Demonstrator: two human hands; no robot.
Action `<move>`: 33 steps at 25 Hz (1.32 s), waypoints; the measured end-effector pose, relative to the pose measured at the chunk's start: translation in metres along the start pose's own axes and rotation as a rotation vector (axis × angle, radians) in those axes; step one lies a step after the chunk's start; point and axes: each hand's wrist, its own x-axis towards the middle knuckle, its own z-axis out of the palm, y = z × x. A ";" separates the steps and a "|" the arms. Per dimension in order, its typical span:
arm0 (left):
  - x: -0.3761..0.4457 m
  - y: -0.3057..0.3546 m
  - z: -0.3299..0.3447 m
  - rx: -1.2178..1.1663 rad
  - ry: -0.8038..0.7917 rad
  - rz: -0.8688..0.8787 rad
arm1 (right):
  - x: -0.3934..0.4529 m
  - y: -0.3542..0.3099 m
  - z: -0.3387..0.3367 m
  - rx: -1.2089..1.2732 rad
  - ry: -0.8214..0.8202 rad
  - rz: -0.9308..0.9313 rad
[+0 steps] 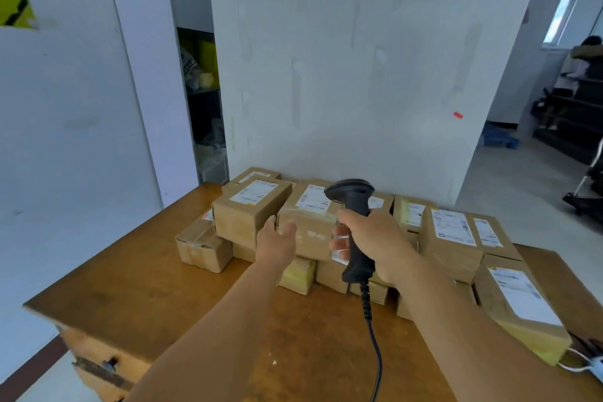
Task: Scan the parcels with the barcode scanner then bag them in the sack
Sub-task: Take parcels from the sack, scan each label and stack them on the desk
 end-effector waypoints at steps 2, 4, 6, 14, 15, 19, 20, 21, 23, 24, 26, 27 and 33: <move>0.020 0.005 0.001 0.039 -0.005 0.003 | 0.014 -0.015 0.001 0.026 -0.038 0.044; 0.038 0.011 0.003 0.111 -0.028 0.001 | 0.025 -0.028 0.004 0.019 -0.057 0.077; 0.054 0.016 0.008 0.160 -0.047 -0.019 | 0.034 -0.037 0.009 -0.005 -0.063 0.098; 0.097 0.000 0.019 0.402 -0.139 -0.049 | 0.064 -0.049 0.026 -0.084 -0.007 0.162; 0.098 -0.003 0.020 0.387 -0.159 -0.074 | 0.065 -0.049 0.027 -0.094 -0.002 0.167; 0.102 -0.014 0.022 0.320 -0.179 -0.124 | 0.068 -0.048 0.031 -0.094 0.011 0.185; 0.103 -0.016 0.023 0.312 -0.185 -0.131 | 0.068 -0.048 0.032 -0.094 0.019 0.187; 0.105 -0.017 0.023 0.308 -0.193 -0.138 | 0.068 -0.047 0.032 -0.094 0.026 0.189; 0.107 -0.020 0.024 0.310 -0.208 -0.150 | 0.069 -0.046 0.033 -0.095 0.043 0.194; 0.108 -0.020 0.024 0.307 -0.220 -0.152 | 0.069 -0.044 0.033 -0.098 0.054 0.194; 0.108 -0.020 0.023 0.296 -0.238 -0.156 | 0.070 -0.043 0.032 -0.106 0.067 0.190; 0.107 -0.020 0.023 0.290 -0.246 -0.154 | 0.070 -0.042 0.032 -0.110 0.070 0.187; 0.108 -0.020 0.020 0.268 -0.275 -0.137 | 0.076 -0.040 0.038 -0.134 0.068 0.188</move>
